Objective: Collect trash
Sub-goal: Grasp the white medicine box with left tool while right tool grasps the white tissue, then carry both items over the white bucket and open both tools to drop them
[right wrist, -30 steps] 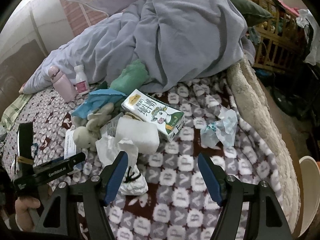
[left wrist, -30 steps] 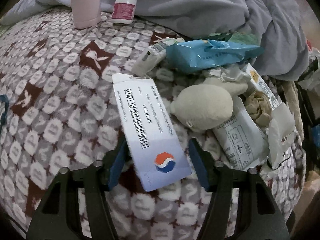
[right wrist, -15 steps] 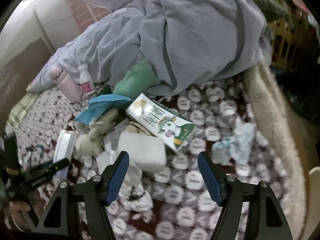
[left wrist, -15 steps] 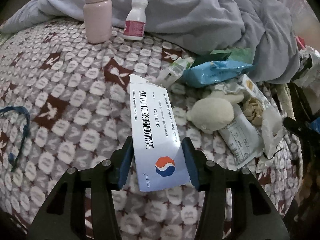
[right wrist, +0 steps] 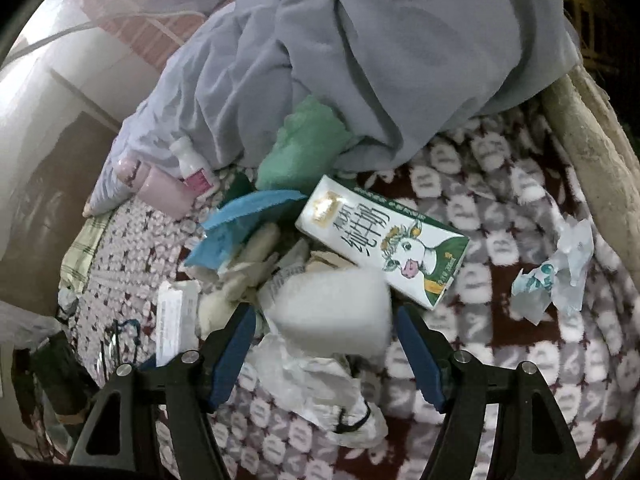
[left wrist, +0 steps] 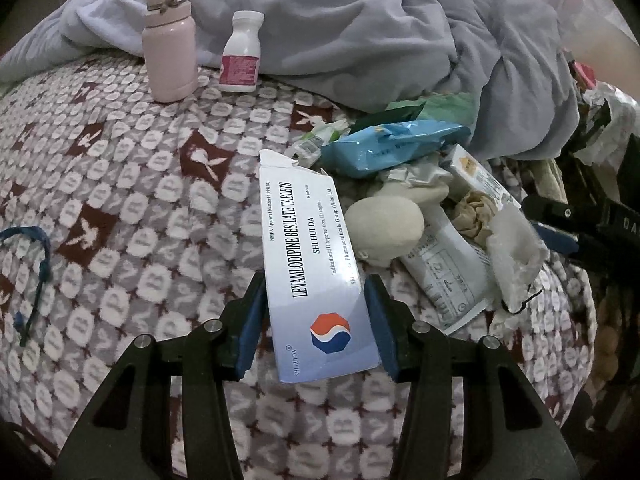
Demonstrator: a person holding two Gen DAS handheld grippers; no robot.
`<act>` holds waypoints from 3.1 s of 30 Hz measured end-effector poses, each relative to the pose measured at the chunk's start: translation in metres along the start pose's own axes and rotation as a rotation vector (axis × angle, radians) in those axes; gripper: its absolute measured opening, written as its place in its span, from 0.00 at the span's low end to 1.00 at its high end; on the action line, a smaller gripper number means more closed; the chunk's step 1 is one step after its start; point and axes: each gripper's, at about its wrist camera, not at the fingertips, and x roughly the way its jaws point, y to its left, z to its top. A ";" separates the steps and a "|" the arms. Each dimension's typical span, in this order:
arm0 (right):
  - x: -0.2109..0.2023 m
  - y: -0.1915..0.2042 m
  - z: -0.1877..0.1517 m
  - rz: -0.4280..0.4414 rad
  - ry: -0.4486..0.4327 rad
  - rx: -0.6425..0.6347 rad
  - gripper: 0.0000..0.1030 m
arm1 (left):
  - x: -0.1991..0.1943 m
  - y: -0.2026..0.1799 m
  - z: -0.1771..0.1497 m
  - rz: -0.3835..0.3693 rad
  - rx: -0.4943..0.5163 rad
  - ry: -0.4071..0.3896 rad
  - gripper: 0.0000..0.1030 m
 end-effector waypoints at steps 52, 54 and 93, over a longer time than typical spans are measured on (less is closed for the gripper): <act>-0.192 -0.144 -0.092 -0.243 -0.304 0.068 0.45 | -0.027 -0.270 -0.036 -0.274 0.418 -0.011 0.46; -0.199 -0.155 -0.096 -0.259 -0.313 0.085 0.45 | -0.025 -0.285 -0.039 -0.288 0.439 -0.006 0.46; -0.262 -0.341 -0.159 -0.482 -0.379 0.518 0.65 | 0.040 -0.467 -0.092 -0.532 0.653 0.225 0.56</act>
